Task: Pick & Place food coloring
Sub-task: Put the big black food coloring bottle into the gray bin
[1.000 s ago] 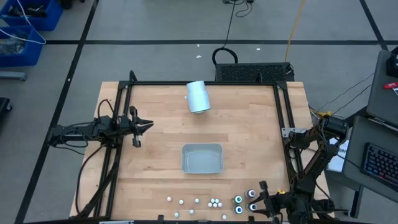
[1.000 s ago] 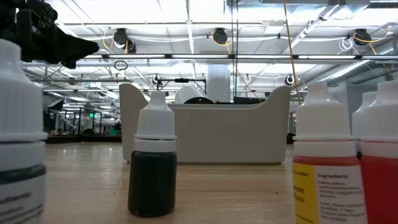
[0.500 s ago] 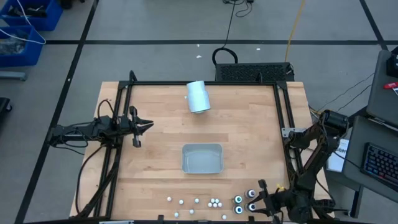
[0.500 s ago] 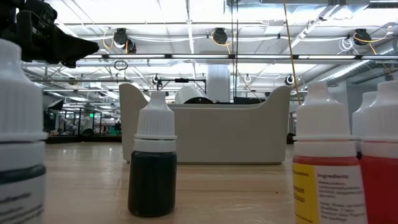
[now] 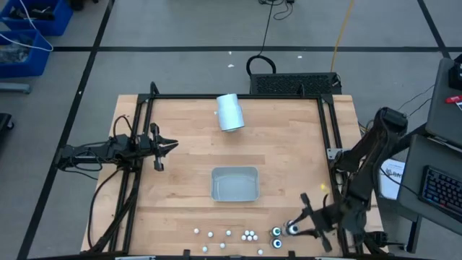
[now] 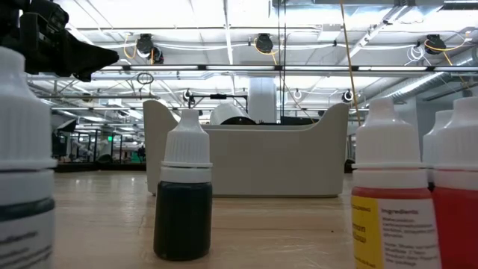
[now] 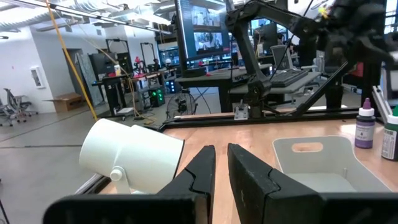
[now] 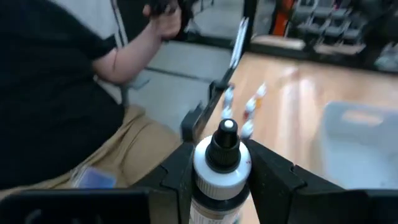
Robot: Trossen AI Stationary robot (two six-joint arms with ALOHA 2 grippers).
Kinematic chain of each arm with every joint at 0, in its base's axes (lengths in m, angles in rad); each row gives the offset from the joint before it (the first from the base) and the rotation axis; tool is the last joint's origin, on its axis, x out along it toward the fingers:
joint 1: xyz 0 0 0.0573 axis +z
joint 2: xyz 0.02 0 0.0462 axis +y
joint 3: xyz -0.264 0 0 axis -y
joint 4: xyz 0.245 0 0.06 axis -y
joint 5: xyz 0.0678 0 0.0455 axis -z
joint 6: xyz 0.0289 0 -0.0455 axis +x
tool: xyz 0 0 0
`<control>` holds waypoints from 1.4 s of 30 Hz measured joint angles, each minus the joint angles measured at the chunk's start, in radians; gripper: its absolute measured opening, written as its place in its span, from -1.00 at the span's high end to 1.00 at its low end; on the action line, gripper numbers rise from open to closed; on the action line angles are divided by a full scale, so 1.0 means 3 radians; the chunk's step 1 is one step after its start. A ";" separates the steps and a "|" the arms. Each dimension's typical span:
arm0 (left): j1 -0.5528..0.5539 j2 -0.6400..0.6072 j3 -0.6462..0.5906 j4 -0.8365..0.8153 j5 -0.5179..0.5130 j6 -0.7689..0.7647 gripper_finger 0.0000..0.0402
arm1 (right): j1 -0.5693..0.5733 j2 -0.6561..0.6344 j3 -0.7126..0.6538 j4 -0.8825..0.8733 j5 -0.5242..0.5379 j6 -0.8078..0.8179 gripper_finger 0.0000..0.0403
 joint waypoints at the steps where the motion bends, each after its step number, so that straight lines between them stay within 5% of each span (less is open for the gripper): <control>1: 0.0001 0.0000 0.0000 0.0000 0.0000 0.0000 0.75 | -0.0045 -0.0087 0.0000 -0.0019 0.0036 -0.0063 0.44; 7: 0.0001 0.0001 0.0000 0.0000 0.0000 -0.0004 0.75 | -0.0412 -0.0551 0.0000 -0.0309 0.0253 -0.0322 0.43; 15: 0.0001 0.0001 0.0000 0.0000 0.0001 -0.0015 0.75 | -0.1155 -0.0646 0.0000 -0.0346 0.0065 -0.0609 0.42; 29: 0.0000 0.0000 0.0000 -0.0017 0.0003 -0.0126 0.75 | -0.2167 0.0150 0.0003 0.0696 -0.1352 -0.0875 0.44; 42: 0.0001 0.0000 0.0000 -0.0037 0.0003 -0.0151 0.75 | -0.2546 0.1038 0.0524 0.0896 -0.1514 -0.0898 0.44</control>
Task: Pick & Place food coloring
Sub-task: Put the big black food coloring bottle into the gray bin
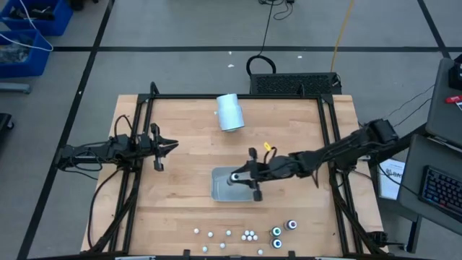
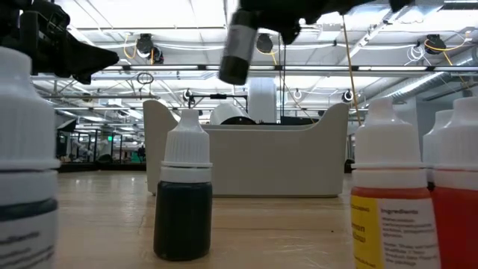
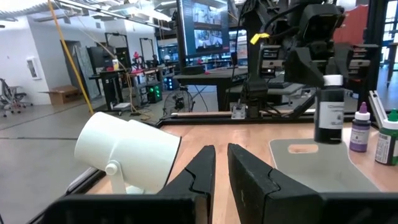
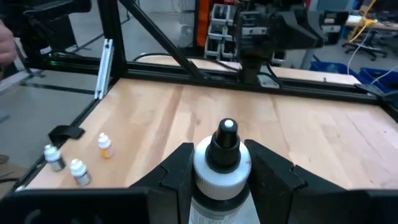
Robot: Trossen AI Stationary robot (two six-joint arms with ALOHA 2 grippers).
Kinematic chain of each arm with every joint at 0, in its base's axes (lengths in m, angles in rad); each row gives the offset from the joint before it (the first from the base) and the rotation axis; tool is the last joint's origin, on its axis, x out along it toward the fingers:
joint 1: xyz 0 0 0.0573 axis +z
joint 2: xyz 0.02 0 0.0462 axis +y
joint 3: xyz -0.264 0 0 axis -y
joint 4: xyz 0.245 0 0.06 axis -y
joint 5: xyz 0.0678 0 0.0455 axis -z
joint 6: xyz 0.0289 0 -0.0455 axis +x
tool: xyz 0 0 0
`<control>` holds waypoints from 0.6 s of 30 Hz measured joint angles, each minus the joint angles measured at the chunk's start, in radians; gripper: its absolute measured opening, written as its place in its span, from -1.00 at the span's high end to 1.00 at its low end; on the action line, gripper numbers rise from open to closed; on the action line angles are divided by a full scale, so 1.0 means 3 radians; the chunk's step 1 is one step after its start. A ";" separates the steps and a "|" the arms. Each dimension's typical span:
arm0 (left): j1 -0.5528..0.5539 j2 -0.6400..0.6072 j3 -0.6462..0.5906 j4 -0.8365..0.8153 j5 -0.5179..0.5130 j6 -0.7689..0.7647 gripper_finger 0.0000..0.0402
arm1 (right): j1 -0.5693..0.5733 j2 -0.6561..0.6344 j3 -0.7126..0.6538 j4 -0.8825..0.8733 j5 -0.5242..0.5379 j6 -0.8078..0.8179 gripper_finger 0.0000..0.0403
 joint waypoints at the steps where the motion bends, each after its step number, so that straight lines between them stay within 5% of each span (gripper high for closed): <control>1: -0.0001 0.0000 0.0000 -0.0004 0.0000 0.0000 0.75 | -0.0005 0.0055 0.0064 -0.0022 -0.0002 -0.0017 0.43; 18: 0.0000 -0.0001 0.0000 -0.0003 -0.0032 0.0027 0.75 | -0.0203 0.0844 0.0731 -0.0258 0.0008 0.0049 0.42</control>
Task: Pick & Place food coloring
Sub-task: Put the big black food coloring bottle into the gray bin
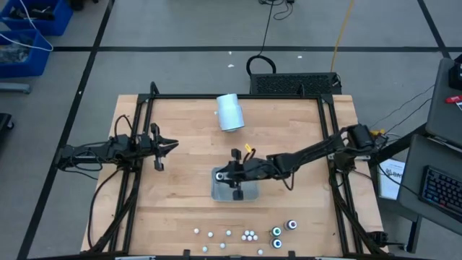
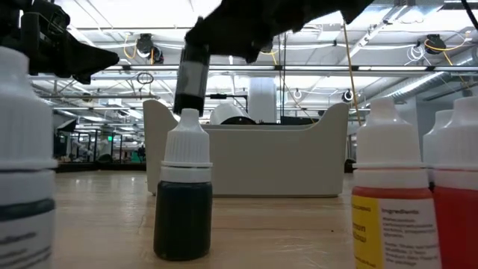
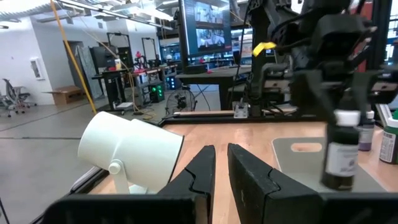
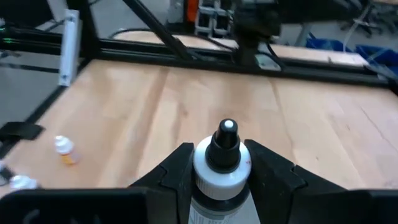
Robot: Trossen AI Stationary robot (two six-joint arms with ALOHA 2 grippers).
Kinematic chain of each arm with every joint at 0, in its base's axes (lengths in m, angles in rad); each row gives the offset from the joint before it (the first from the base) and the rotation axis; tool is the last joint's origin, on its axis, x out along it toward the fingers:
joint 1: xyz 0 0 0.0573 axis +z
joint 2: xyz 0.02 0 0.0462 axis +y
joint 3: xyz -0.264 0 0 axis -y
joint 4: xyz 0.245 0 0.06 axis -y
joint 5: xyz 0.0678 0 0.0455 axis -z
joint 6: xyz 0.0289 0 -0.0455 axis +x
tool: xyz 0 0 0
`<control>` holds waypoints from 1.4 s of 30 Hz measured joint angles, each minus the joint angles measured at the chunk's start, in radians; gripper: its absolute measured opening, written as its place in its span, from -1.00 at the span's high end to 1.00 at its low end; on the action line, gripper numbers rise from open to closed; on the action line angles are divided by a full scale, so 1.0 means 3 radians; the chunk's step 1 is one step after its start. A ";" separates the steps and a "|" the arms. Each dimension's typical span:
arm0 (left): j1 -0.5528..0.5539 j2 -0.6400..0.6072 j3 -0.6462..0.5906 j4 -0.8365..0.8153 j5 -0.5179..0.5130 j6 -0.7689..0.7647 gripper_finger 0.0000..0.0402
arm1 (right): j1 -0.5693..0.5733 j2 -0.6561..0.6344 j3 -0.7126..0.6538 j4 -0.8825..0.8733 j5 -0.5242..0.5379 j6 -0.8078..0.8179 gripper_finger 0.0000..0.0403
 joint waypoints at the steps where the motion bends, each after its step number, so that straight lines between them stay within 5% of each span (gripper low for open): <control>1: -0.0001 0.0000 0.0000 0.0000 0.0000 0.0006 0.75 | -0.0024 0.0030 0.0000 0.0007 0.0001 0.0027 0.43; 34: -0.0001 0.0000 0.0000 0.0003 -0.0029 0.0062 0.75 | -0.0150 0.0624 0.0003 0.0259 0.0004 0.0230 0.41; 42: -0.0001 0.0000 0.0000 0.0005 -0.0029 0.0062 0.75 | -0.0150 0.0628 -0.0001 0.0312 0.0003 0.0226 0.24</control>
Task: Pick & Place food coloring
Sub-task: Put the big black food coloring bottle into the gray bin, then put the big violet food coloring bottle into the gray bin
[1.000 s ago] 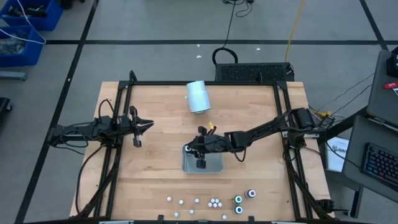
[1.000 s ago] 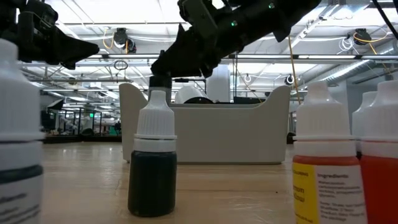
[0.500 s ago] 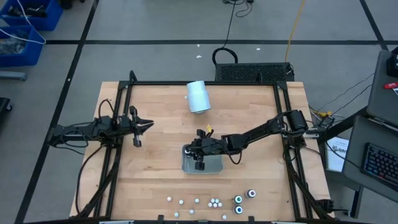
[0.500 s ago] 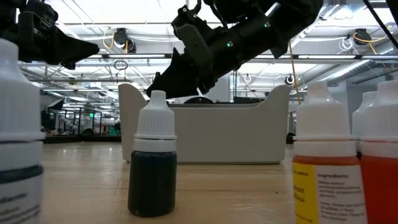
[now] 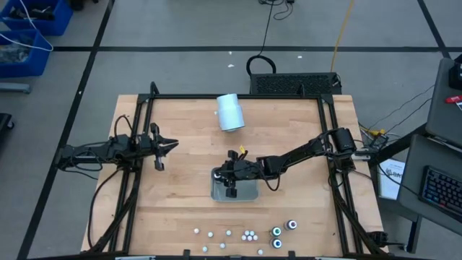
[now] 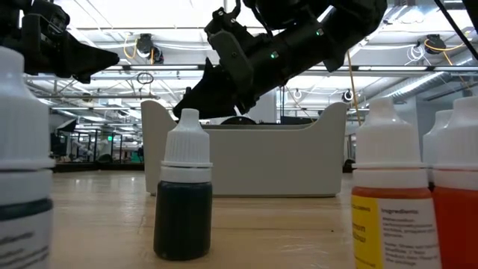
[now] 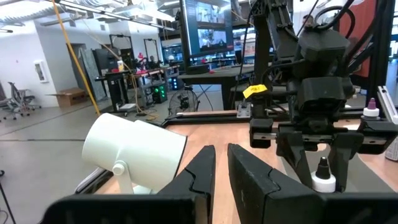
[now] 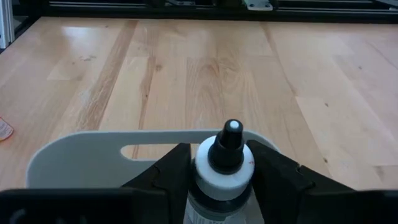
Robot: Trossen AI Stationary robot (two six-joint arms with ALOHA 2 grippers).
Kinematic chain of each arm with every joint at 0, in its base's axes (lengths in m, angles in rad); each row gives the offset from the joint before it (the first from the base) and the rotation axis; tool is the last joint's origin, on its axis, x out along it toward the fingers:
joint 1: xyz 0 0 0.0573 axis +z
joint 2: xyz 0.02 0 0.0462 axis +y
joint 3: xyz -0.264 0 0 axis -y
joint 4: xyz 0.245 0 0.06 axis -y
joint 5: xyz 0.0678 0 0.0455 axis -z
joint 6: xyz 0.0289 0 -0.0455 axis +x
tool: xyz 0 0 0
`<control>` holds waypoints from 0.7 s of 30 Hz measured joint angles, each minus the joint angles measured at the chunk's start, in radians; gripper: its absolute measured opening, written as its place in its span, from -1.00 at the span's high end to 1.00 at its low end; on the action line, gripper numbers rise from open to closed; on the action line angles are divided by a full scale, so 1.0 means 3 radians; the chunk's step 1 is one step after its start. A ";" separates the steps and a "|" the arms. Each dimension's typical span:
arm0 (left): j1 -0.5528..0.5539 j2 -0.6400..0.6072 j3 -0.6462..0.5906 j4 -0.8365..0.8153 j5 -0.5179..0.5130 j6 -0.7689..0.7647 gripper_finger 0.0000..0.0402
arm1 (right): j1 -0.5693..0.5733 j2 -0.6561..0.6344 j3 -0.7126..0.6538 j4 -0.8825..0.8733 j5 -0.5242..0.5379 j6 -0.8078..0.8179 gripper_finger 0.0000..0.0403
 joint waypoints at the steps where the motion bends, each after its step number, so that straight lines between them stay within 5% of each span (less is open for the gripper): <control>1: 0.0001 0.0001 0.0000 0.0000 0.0000 0.0000 0.75 | 0.0000 0.0000 0.0000 0.0007 0.0000 -0.0008 0.21; 21: 0.0001 0.0000 0.0000 0.0000 0.0000 0.0001 0.75 | 0.0001 -0.0028 -0.0001 0.0046 0.0000 -0.0089 0.09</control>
